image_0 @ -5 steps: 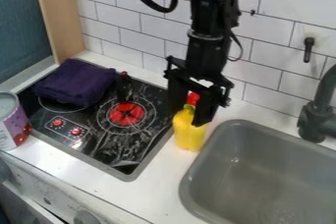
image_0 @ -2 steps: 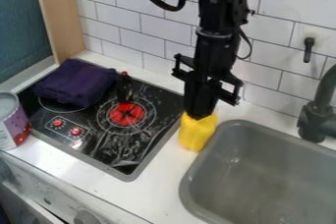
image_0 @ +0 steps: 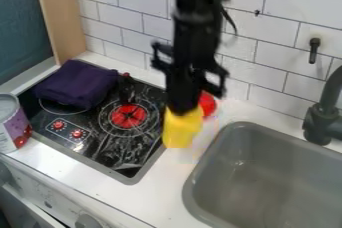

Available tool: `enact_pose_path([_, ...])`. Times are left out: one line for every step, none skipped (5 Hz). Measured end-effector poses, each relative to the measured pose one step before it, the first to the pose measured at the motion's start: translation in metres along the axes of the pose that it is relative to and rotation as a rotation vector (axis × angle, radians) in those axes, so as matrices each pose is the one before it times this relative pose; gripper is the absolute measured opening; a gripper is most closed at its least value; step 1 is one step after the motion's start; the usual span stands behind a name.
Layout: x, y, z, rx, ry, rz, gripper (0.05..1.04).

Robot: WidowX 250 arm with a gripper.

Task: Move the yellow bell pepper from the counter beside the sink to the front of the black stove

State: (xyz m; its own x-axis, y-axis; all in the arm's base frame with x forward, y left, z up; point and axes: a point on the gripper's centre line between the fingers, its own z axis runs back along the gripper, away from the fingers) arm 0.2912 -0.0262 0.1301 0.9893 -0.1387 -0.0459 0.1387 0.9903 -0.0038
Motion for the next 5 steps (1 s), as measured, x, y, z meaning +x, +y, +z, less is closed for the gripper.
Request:
enact_pose_path([-0.01952,0.03964,0.00585,-0.0756,-0.0161,0.0938,0.107])
enact_pose_path([-0.00528,0.02581,0.00194,-0.0126,-0.0004,0.0519,0.107])
enact_pose_path([-0.00506,0.02172,0.00361,-0.0112,0.0048,0.0444,0.107])
enact_pose_path([-0.00124,0.01131,-0.00576,-0.0096,0.0194,0.0190,0.107])
enact_pose_path([0.00205,0.00807,-0.01149,-0.0337,0.0133,0.0048,0.107])
